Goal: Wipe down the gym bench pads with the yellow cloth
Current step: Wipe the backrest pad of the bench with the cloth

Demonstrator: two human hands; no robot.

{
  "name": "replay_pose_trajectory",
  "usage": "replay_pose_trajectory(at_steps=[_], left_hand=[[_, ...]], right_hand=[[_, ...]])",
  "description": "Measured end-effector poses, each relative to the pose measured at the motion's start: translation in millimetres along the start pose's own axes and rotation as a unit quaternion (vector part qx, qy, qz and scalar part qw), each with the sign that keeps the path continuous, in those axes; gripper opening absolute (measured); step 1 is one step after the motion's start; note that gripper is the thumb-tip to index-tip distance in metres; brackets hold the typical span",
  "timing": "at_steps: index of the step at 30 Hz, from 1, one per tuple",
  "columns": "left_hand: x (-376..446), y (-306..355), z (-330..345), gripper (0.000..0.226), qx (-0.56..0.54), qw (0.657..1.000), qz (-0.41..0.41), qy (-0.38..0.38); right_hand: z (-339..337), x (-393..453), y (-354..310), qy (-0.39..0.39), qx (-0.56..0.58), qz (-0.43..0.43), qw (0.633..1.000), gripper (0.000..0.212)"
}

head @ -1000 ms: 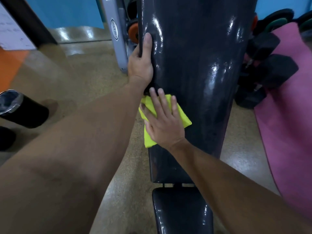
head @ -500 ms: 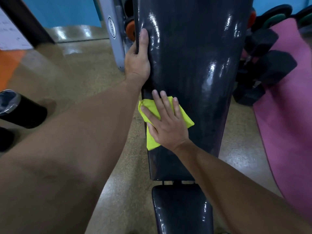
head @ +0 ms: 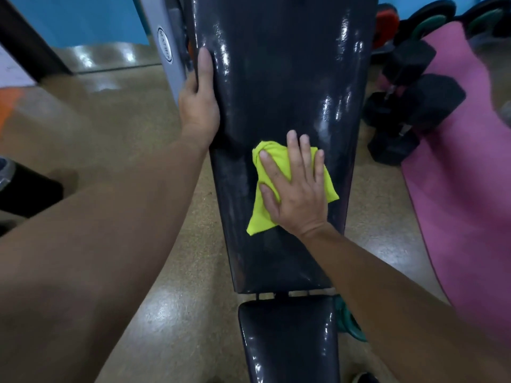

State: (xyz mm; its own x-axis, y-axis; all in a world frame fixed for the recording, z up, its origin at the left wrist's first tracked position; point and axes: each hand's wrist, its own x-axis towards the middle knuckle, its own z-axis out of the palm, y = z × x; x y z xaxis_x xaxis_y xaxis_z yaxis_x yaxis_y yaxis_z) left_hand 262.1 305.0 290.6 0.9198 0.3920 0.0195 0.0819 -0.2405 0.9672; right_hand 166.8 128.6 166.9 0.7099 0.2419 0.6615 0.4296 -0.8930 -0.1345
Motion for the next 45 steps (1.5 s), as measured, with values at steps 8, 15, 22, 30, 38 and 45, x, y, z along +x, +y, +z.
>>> replay_pose_trajectory(at_steps=[8,15,22,30,38,45], left_hand=[[-20,-38,3,0.027,0.006,0.999,0.030,0.036],[-20,-38,5,0.029,-0.011,0.998,0.039,0.041],[-23,-36,5,0.050,-0.007,0.999,-0.014,0.038],[-32,-24,4,0.056,0.031,0.998,-0.043,0.024],[-35,-29,1,0.070,-0.010,0.998,-0.055,0.005],[-38,-31,-1,0.080,-0.025,0.997,-0.067,0.011]], right_hand=[[-9,5,27,0.023,0.011,0.100,0.995,0.056],[-12,-23,39,-0.011,0.011,0.031,0.999,0.056],[-14,5,44,0.034,0.048,0.154,0.986,0.060],[-7,-43,55,0.006,0.032,0.093,0.995,0.058],[-6,-10,27,0.047,0.036,0.192,0.980,0.060],[-4,-56,45,0.000,0.045,0.147,0.988,0.060]])
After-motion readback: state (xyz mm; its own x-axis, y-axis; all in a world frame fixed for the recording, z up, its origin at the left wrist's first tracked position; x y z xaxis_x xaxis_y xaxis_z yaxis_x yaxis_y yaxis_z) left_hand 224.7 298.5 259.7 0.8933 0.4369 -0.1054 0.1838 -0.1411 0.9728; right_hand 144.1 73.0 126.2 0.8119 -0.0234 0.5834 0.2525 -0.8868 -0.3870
